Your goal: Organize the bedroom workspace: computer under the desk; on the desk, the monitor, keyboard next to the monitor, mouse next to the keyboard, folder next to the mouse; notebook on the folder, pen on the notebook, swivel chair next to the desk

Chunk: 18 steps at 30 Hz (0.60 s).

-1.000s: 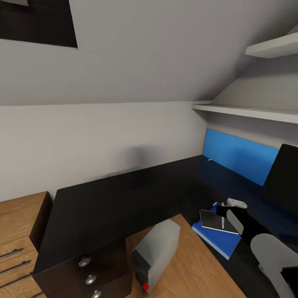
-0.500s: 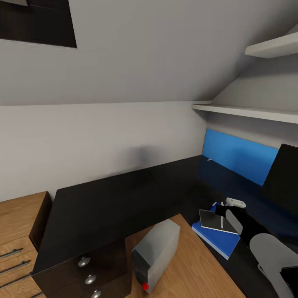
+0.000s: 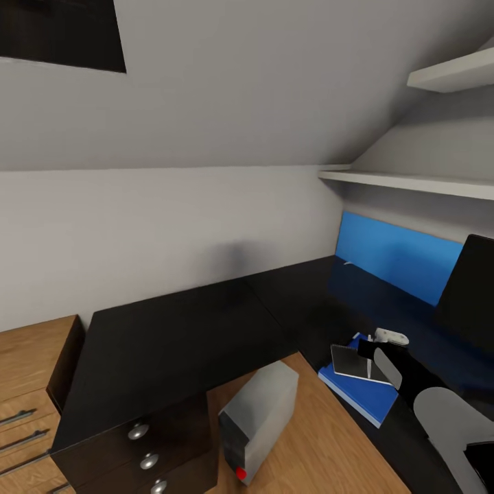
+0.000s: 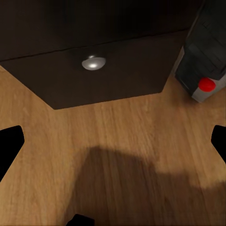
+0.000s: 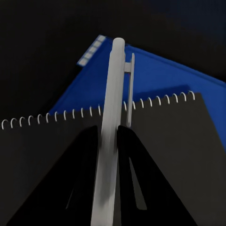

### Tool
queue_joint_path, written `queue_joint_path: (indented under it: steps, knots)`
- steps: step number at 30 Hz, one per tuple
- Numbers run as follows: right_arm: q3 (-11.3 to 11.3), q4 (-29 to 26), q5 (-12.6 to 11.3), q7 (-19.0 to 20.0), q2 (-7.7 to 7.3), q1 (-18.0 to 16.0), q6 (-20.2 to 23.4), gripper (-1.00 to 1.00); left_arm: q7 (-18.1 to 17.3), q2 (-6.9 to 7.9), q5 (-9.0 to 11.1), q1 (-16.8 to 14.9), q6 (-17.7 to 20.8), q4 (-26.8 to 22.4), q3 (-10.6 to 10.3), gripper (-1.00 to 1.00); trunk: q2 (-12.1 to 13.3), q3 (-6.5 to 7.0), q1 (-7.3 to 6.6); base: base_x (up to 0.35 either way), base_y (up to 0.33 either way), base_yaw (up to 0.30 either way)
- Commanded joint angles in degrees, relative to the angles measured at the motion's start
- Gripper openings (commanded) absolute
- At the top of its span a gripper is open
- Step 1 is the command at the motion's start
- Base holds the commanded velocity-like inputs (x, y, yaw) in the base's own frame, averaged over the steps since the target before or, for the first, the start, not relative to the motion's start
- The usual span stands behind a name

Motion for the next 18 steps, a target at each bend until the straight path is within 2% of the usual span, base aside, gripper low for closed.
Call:
queue_joint_path:
  steps: [1,18]
  knots:
    - [0.5,-0.1,-0.6,-0.4,-0.07,0.0,0.2,-1.00,0.4,0.05,0.6,-0.1,-0.4,0.0,-0.5,1.00,-0.5,-0.25,0.23,0.000,0.000,0.000]
    - [0.6,-0.1,-0.4,-0.4,0.05,0.0,0.0,-1.00,0.4,0.05,0.6,-0.1,-0.5,0.0,-0.5,1.00,-7.3,-3.30,3.96,0.000,0.000,0.000]
